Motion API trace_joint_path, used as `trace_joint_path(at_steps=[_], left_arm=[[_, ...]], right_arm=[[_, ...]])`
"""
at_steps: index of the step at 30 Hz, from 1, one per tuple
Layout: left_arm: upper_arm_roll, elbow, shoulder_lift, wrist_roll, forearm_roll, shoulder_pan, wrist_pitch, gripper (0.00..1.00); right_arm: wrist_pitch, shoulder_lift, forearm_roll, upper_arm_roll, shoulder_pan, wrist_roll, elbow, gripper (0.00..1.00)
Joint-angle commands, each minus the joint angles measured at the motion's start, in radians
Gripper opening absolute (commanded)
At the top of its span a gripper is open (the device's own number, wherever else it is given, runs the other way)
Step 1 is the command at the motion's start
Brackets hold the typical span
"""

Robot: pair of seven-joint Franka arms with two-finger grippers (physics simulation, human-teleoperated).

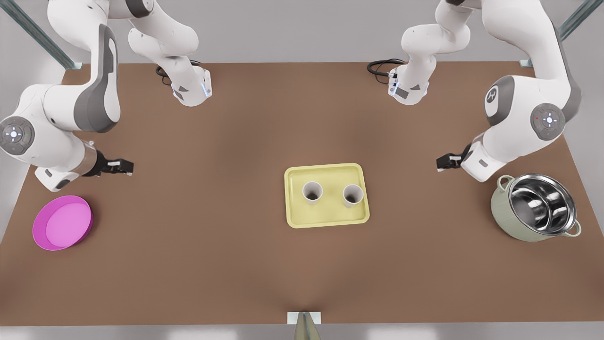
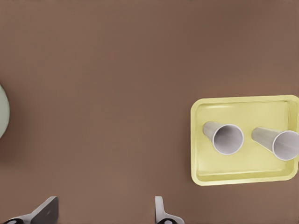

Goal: Use the left arm to pick up the white IKEA cup from the tray and place it on the middle-left position; use the right arm to pick up the white IKEA cup from the tray and place it on the middle-right position

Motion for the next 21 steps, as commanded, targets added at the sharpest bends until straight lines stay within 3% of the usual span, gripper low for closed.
trace_joint_path(at_steps=[1, 5, 8, 11, 14, 16, 18, 21], left_arm=[[-0.002, -0.013, -0.003, -0.034, -0.002, 0.006, 0.082, 1.0], [-0.01, -0.01, 0.037, -0.023, 0.008, -0.04, 0.088, 1.0], [-0.011, -0.015, 0.109, -0.141, 0.017, -0.211, 0.145, 1.0], [-0.013, -0.11, 0.168, -0.251, 0.052, -0.261, 0.329, 1.0], [-0.011, -0.111, 0.254, -0.325, 0.13, -0.325, 0.383, 1.0], [-0.011, -0.105, 0.314, -0.333, 0.129, -0.34, 0.459, 1.0], [-0.011, -0.096, 0.333, -0.322, 0.135, -0.334, 0.493, 1.0], [-0.01, -0.097, 0.379, -0.321, 0.163, -0.33, 0.535, 1.0]], right_arm=[[0.055, 0.002, 0.001, 0.0, 0.0, -0.035, 0.0, 1.0], [0.088, 0.048, 0.046, 0.003, 0.073, -0.013, -0.004, 1.0], [0.251, 0.148, 0.087, 0.003, 0.227, 0.092, -0.017, 1.0], [0.504, 0.178, 0.087, 0.003, 0.383, 0.348, -0.172, 1.0], [0.65, 0.269, 0.105, 0.005, 0.574, 0.695, -0.161, 1.0], [0.701, 0.366, 0.155, 0.014, 0.623, 0.761, -0.098, 1.0], [0.701, 0.501, 0.151, 0.038, 0.706, 0.821, 0.086, 1.0], [0.701, 0.608, 0.155, 0.072, 0.707, 0.87, 0.21, 1.0]])
